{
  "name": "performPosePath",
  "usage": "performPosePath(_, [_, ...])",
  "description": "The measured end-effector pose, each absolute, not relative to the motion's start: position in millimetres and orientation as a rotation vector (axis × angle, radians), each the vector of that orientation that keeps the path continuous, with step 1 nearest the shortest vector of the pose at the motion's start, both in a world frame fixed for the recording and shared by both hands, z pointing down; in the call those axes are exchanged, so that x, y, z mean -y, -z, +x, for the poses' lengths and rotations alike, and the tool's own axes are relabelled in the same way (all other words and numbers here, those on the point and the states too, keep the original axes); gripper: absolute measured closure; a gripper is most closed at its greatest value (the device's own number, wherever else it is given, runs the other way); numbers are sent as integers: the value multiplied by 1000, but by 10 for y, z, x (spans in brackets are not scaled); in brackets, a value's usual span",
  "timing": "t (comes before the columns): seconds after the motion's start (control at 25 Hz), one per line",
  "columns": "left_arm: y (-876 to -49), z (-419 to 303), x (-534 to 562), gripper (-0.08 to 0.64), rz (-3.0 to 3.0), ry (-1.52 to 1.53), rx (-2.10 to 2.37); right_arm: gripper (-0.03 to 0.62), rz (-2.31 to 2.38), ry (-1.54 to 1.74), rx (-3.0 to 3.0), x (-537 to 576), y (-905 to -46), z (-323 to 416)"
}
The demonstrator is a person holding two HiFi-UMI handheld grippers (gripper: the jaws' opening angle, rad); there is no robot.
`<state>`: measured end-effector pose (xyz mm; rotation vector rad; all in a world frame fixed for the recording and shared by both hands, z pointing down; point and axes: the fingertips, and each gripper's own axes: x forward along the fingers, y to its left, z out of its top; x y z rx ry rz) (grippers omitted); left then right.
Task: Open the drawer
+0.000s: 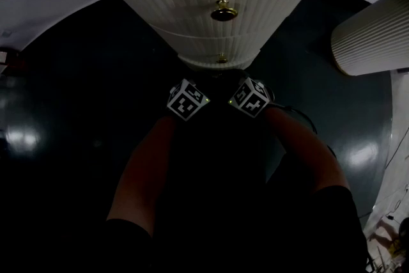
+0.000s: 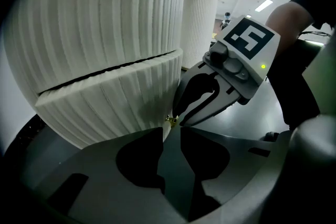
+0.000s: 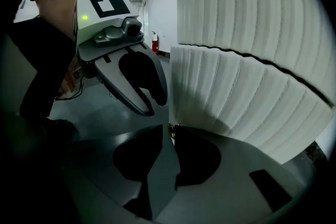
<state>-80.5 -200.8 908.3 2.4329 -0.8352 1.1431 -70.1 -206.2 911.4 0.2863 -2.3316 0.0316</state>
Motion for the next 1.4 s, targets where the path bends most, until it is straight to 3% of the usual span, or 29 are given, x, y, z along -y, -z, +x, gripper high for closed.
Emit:
performPosePath(0.24, [-8744, -579, 1739, 448, 2496, -952, 691, 532, 255, -65, 2329, 1810, -9127, -655])
performPosePath(0.4, [-8489, -472, 1507, 448, 2551, -892, 627, 434, 174, -175, 2331, 1640, -9089, -653])
performPosePath(0.64, [-8097, -600, 1447, 446, 2609, -835, 615, 434, 163, -226, 2473, 1615, -8373, -621])
performPosePath(0.84, [-7706, -703, 1495, 446, 2696, -802, 682, 436, 258, 0, 2517, 1829, -7840, -287])
performPosePath(1.4, [-7803, -904, 1966, 446, 2627, -741, 916, 457, 350, -104, 2492, 2107, -8061, -361])
